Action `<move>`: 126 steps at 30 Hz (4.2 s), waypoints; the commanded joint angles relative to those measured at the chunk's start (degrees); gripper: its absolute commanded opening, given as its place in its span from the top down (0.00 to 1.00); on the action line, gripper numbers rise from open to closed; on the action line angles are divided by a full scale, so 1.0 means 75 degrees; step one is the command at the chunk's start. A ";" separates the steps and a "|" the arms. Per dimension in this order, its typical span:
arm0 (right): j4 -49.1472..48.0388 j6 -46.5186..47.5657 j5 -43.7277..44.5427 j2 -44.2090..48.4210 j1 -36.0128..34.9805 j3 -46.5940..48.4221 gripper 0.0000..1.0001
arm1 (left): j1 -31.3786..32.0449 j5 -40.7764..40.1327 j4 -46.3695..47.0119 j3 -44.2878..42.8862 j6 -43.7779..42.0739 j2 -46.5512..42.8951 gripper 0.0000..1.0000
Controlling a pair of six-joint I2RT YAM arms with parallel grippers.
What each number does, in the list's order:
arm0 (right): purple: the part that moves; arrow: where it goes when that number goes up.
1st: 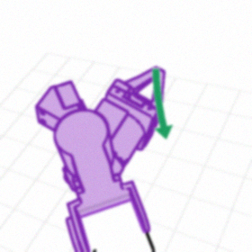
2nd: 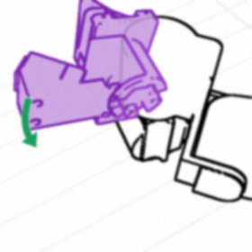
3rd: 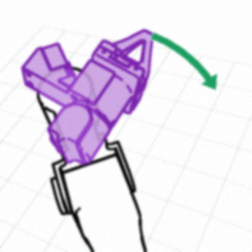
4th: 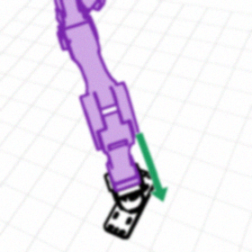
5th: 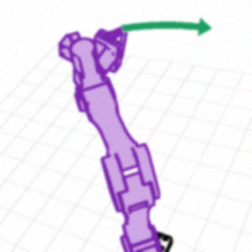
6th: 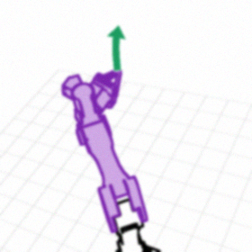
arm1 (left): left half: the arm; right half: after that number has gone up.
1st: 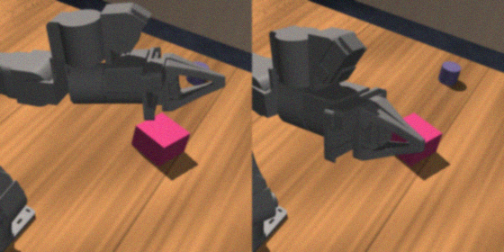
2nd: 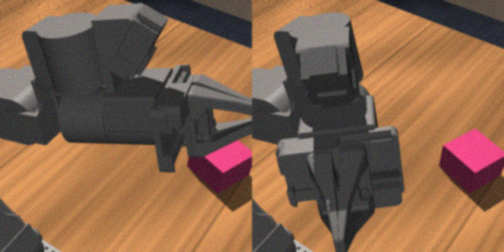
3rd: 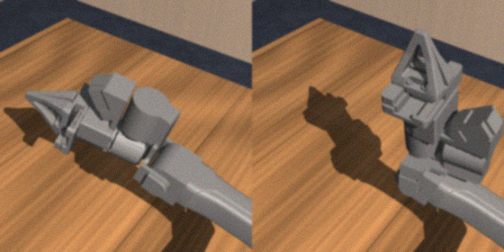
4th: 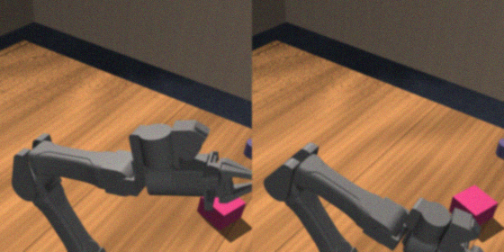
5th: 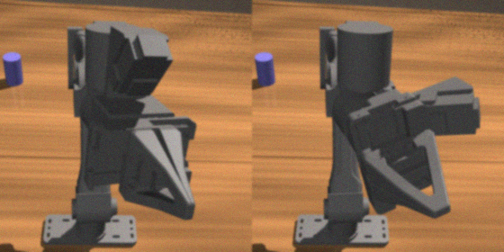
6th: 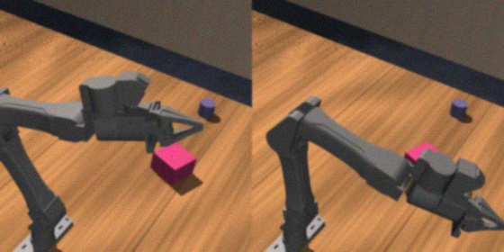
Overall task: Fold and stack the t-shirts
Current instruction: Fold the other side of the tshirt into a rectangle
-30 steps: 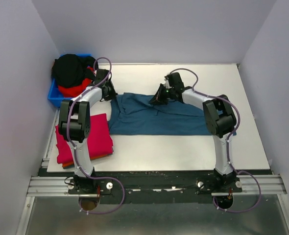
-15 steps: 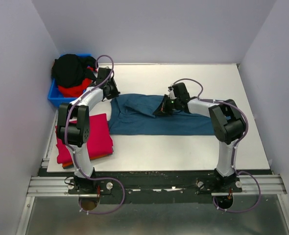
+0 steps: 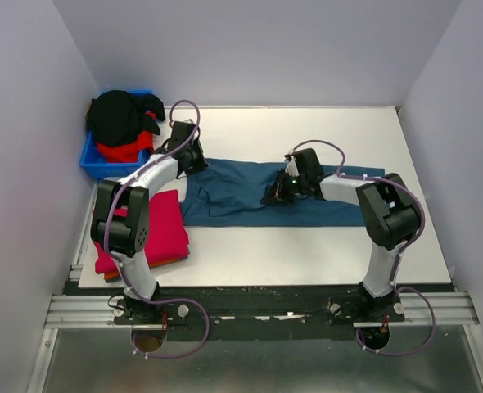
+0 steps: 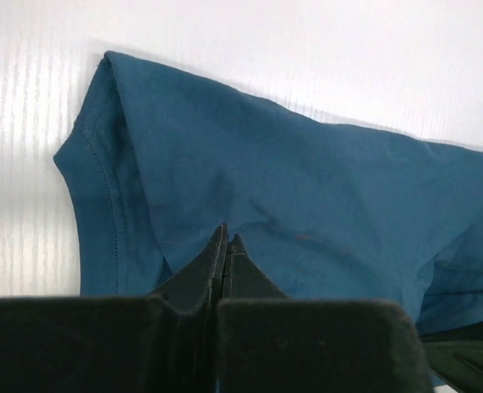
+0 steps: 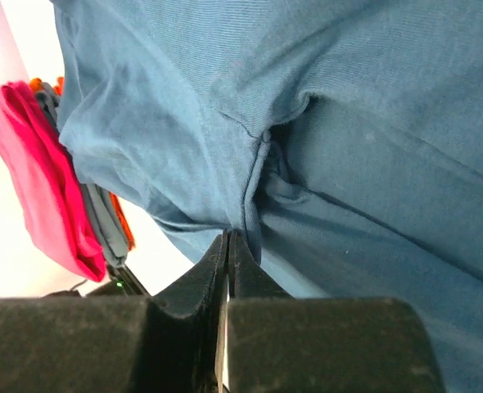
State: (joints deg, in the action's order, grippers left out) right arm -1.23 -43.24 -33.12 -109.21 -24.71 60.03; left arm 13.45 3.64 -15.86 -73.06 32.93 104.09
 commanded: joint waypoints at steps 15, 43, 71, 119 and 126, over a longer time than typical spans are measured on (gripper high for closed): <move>0.0598 0.1242 0.0126 0.0675 -0.0209 0.0831 0.36 | 0.0059 -0.0427 -0.0030 -0.0652 -0.0055 0.0532 1.00; 0.2026 0.1663 0.3266 -0.1106 -0.3302 0.3338 0.54 | -0.0798 -0.0402 -0.0218 -0.1861 -0.0452 0.1767 0.97; 0.3305 0.1723 0.4651 -0.2069 -0.3924 0.4652 0.82 | -0.0458 0.0370 0.0860 0.0061 0.0192 0.0547 0.75; 0.2579 0.1571 0.3854 0.0862 -0.1874 0.1008 0.65 | -0.0236 -0.0192 0.1095 0.2027 0.0671 -0.2263 0.42; 0.2029 0.1583 0.3456 0.0663 -0.1639 0.0610 0.66 | 0.0502 -0.0731 0.0498 0.3423 0.0965 -0.3787 0.46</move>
State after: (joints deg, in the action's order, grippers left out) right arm 17.78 -30.68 -4.43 -102.35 -37.87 66.57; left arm 14.24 1.69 -9.23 -51.64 37.93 80.68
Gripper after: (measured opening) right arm 0.344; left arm 0.542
